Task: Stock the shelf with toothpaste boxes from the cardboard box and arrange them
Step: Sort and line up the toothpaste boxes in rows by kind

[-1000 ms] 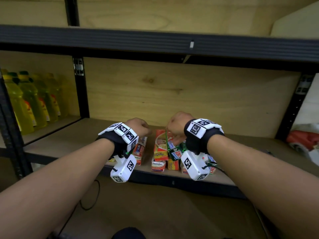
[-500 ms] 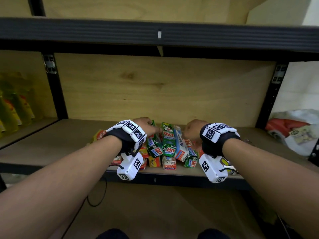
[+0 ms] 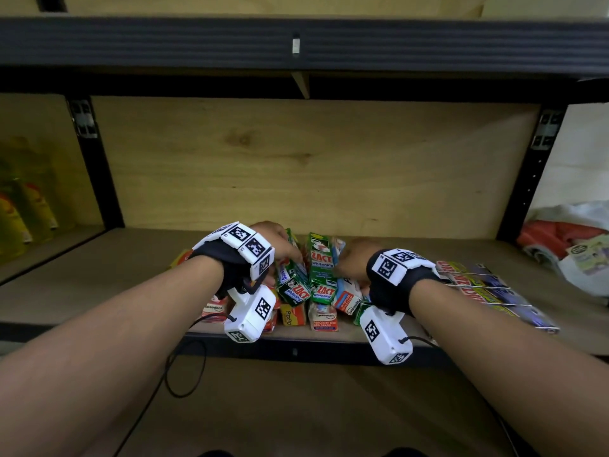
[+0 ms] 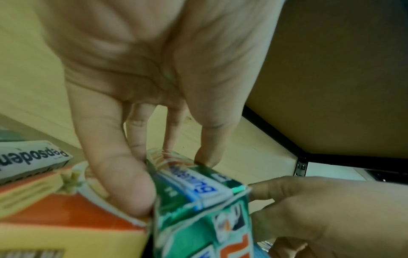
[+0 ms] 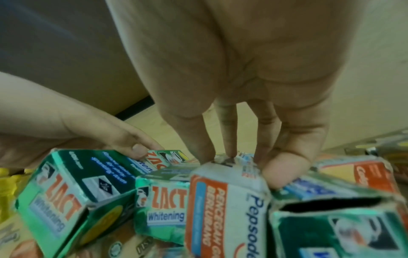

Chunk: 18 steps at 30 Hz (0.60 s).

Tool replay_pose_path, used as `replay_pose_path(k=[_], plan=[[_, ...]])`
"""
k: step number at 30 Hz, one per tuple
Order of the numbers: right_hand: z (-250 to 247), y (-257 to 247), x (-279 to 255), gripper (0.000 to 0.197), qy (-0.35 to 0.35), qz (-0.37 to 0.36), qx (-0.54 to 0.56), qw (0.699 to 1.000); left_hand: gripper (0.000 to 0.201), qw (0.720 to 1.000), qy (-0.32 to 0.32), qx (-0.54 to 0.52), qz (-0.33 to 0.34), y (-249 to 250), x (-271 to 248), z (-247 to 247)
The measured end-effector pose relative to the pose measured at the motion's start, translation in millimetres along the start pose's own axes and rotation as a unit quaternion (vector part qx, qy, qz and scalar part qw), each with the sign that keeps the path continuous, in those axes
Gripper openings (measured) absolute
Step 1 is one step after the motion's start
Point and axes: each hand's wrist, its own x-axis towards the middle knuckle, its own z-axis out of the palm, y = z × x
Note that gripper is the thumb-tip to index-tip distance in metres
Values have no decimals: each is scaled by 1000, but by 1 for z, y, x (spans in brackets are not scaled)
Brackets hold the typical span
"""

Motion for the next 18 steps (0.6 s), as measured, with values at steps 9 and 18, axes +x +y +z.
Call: replay_pose_path(k=[9, 18], plan=[[-4, 15, -2, 33, -35, 35, 216, 975, 64, 980, -8, -194, -41, -18, -1, -2], [-16, 19, -28, 14, -11, 111, 450, 886, 65, 954, -6, -296, -39, -32, -9, -12]])
